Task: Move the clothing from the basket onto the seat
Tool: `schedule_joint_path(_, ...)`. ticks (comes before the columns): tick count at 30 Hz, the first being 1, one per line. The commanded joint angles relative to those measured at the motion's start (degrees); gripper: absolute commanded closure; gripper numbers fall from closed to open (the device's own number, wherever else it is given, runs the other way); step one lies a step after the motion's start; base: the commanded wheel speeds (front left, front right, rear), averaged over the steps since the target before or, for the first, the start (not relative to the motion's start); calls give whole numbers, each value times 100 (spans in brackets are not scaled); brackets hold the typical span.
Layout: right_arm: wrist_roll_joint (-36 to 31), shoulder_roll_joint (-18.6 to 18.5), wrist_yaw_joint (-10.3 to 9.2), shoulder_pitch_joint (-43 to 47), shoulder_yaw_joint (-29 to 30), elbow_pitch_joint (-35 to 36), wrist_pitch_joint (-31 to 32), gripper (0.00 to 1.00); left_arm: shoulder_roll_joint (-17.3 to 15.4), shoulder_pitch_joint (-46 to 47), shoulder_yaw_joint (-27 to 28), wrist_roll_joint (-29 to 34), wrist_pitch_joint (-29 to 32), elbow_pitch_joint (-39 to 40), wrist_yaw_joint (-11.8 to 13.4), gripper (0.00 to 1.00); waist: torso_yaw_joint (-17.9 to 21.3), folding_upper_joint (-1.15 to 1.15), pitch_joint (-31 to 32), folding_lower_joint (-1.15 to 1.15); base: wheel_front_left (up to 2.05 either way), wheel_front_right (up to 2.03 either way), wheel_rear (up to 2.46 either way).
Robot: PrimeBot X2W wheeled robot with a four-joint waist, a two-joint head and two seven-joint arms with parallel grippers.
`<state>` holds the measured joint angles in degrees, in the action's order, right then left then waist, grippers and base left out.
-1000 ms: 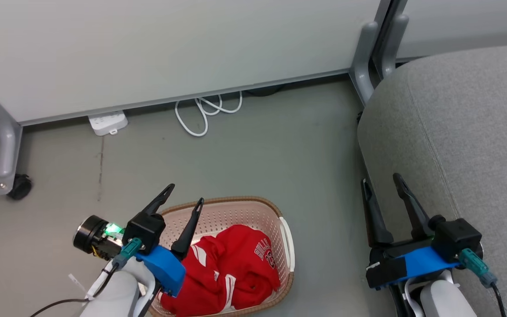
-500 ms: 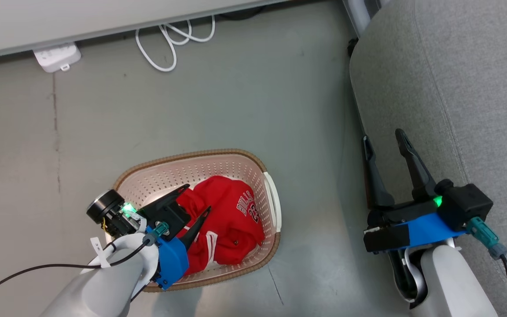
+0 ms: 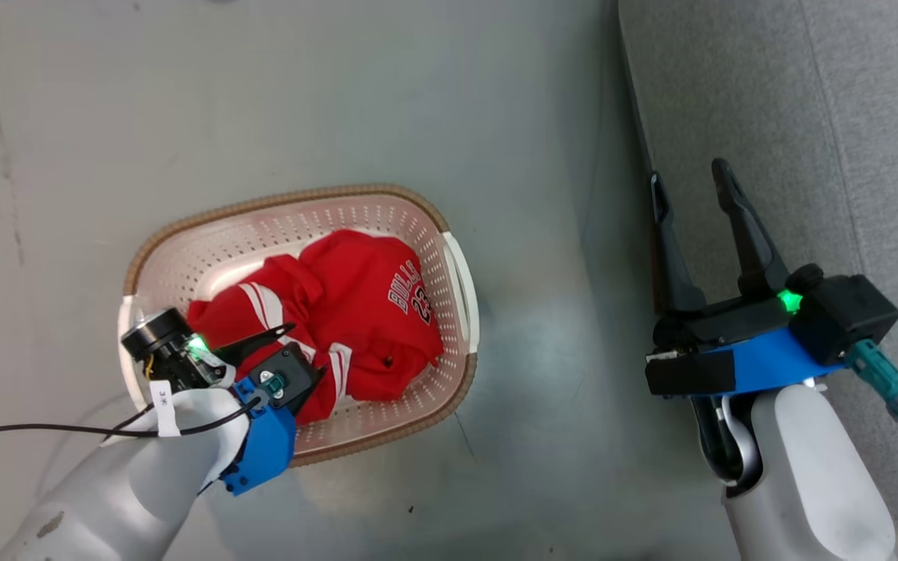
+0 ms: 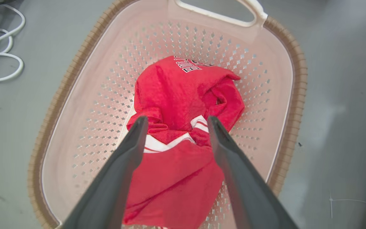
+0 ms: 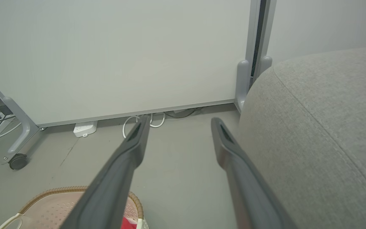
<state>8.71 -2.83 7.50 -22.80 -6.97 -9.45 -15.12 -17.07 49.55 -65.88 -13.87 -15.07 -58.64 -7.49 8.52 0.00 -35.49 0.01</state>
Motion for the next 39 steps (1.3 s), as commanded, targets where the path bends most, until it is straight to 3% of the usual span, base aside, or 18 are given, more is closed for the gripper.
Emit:
schedule_joint_path(1, -2, -8, -2, -150, 5, 59, -6, 0, -64, 152, -233, -107, 3, -177, 5, 0, 47, 0, -262, -1, 0, 0, 0)
schedule_joint_path(10, -36, -9, -3, -425, -36, 153, -6, 0, -179, 543, -736, -213, 370, -649, 5, 0, 104, 0, -806, -1, 0, 0, 0)
schedule_joint_path(24, -56, -9, -3, -637, -50, 335, -6, 0, -167, 999, -757, 414, 665, -875, 4, 0, 176, 0, -1537, -1, 0, 0, 0)
schedule_joint_path(38, -49, -9, -3, -635, -49, 396, -6, 0, -31, 1266, -758, 446, 535, -1162, 4, 0, 171, 0, -1727, -1, 0, 0, 0)
schedule_joint_path(39, -41, -9, -3, -636, -54, 385, -6, 0, -22, 1240, -758, 462, 572, -1183, 4, 48, 174, 0, -1725, -1, 0, 0, 0)
